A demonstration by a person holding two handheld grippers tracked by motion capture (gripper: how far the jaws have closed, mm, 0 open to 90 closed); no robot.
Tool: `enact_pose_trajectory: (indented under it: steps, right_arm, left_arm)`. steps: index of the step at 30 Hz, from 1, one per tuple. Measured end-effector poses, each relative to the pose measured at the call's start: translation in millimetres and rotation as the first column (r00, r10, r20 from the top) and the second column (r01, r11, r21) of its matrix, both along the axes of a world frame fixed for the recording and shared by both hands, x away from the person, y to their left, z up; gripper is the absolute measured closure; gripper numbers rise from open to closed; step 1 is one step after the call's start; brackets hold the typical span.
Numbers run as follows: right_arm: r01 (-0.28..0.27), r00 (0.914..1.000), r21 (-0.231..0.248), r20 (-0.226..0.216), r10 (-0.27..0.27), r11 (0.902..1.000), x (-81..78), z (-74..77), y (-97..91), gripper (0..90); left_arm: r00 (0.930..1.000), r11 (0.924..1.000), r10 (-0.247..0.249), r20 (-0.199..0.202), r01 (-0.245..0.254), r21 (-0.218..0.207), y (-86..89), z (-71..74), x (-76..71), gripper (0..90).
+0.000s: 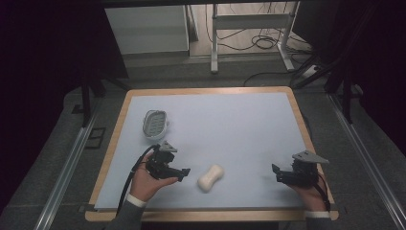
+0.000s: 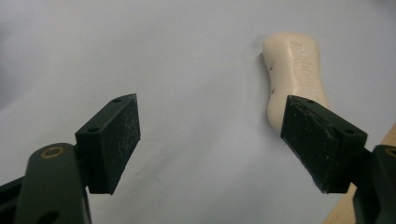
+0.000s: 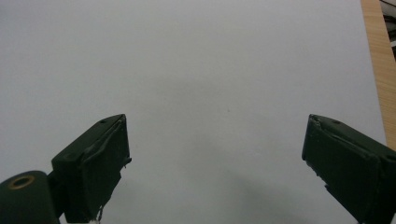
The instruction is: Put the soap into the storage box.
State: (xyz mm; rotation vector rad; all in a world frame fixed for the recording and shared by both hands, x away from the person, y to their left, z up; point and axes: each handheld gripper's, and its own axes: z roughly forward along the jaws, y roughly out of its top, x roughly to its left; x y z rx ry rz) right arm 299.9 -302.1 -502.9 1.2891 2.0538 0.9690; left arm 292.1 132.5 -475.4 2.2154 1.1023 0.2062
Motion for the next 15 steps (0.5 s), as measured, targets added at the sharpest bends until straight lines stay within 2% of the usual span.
enact_pose_trajectory:
  steps: [15]
  right_arm:
    - [0.004, 1.0000, 0.001, 0.000, -0.004, 1.0000, -0.3, 0.3, -0.3, 7.3]
  left_arm:
    - [0.9989, 0.9990, -0.041, -0.021, 0.041, 0.016, -27.7, -9.8, 0.2, 19.9]
